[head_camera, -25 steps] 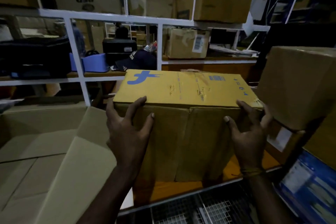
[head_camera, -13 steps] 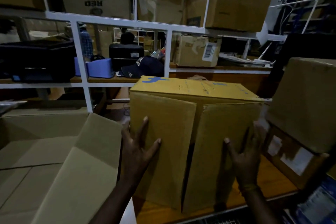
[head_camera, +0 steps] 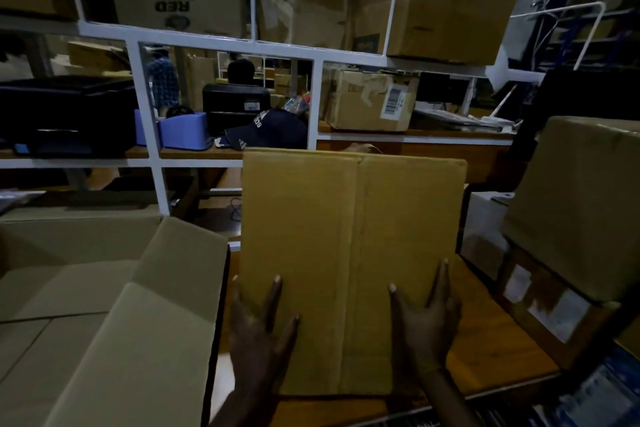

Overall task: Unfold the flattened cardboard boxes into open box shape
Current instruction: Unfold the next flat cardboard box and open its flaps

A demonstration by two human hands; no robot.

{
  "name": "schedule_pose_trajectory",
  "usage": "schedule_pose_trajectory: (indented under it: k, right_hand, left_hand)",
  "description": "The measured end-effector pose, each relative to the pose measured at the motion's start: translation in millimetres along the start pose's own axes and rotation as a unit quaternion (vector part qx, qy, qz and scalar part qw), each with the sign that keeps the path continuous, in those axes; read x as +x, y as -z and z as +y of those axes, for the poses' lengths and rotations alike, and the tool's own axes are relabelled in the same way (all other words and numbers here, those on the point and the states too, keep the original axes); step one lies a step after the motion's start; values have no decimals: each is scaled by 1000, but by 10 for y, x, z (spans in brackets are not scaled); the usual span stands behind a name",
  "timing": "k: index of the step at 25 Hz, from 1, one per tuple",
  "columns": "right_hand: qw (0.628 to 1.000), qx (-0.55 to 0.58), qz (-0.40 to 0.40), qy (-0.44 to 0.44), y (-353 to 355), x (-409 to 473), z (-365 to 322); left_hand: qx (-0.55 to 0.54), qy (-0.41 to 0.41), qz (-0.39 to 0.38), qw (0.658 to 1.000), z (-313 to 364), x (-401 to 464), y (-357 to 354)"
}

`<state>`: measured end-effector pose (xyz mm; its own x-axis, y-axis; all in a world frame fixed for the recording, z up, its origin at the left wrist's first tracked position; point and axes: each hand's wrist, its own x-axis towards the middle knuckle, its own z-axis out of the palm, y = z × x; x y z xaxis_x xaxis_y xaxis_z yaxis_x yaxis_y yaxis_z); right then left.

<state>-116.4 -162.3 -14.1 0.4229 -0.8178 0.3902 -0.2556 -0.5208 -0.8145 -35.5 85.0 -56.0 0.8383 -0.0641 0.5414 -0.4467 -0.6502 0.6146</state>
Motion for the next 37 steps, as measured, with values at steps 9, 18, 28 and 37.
schedule_pose_trajectory:
  k: [9, 18, 28, 37]
  right_hand:
    - [969, -209, -131, 5, -130, 260, 238]
    - [893, -343, -288, 41, -204, 520, 603]
    - [892, -278, -343, 95, -122, 663, 622]
    - [817, -222, -498, 188, 87, 164, 337]
  left_hand:
    - [131, 66, -98, 984, 257, 177, -76]
    - [189, 116, -201, 954, 278, 277, -429]
    - [228, 157, -180, 944, 534, 292, -692]
    - [-48, 6, -112, 993, 678, 401, -687]
